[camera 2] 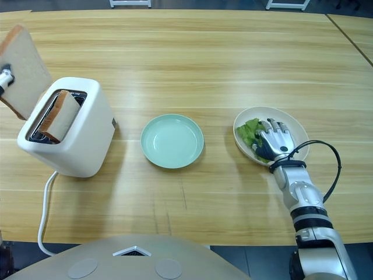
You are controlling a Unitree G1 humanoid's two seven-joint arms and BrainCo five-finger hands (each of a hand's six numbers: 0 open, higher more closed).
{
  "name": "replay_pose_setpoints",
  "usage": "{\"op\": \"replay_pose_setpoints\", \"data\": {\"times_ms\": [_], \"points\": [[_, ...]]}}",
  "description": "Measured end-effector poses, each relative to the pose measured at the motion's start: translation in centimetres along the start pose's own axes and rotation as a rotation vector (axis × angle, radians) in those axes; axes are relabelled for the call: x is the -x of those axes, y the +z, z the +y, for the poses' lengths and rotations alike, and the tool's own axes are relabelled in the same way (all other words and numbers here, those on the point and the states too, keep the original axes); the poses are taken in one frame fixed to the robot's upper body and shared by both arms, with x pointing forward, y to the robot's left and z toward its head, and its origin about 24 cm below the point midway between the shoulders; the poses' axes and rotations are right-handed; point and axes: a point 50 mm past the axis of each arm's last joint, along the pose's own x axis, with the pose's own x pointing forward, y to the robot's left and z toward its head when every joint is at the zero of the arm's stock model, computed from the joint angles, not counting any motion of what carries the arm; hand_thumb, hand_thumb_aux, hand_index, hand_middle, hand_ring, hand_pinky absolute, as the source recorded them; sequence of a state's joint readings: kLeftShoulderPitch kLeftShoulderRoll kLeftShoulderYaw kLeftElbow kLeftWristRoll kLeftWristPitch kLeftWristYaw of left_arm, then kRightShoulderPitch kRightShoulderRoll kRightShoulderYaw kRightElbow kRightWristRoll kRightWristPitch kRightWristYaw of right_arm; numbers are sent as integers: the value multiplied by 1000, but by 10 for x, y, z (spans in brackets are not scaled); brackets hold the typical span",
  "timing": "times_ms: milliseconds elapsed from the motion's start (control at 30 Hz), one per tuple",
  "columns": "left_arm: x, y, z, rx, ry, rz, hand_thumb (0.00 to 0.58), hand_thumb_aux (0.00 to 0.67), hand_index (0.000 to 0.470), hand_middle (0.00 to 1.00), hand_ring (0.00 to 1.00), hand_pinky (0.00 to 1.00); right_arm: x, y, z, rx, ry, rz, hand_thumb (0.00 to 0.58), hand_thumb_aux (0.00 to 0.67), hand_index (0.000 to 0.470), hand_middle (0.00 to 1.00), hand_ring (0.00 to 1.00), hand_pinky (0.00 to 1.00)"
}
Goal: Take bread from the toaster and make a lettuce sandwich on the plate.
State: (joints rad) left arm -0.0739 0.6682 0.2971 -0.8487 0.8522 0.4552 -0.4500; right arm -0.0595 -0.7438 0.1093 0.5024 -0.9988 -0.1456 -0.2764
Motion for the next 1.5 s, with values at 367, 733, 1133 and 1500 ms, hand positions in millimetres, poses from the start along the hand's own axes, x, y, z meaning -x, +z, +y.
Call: {"op": "replay_pose_setpoints", "data": {"times_ms": [367,733,1133,1500], "points": [[-31,72,21,365,50,-336,580,670,470,1000,1000,1000,-1,0,-52,-83,-234,-88,580,670,470,0,0,0],[6,149,-150,510,-774,-471,580,670,470,1000,1000,1000,12,14,-108,-136,-455,-205,580,670,470,0,0,0],[18,148,-242,361,-847,-527,580,670,470,886,886,886,23,29,-125,-178,-475,-285,580,670,470,0,0,0],[36,159,-245,149,-643,-798,0,0,0,0,0,0,29,58,-121,-263,-379,-453,580,670,470,0,0,0]]}}
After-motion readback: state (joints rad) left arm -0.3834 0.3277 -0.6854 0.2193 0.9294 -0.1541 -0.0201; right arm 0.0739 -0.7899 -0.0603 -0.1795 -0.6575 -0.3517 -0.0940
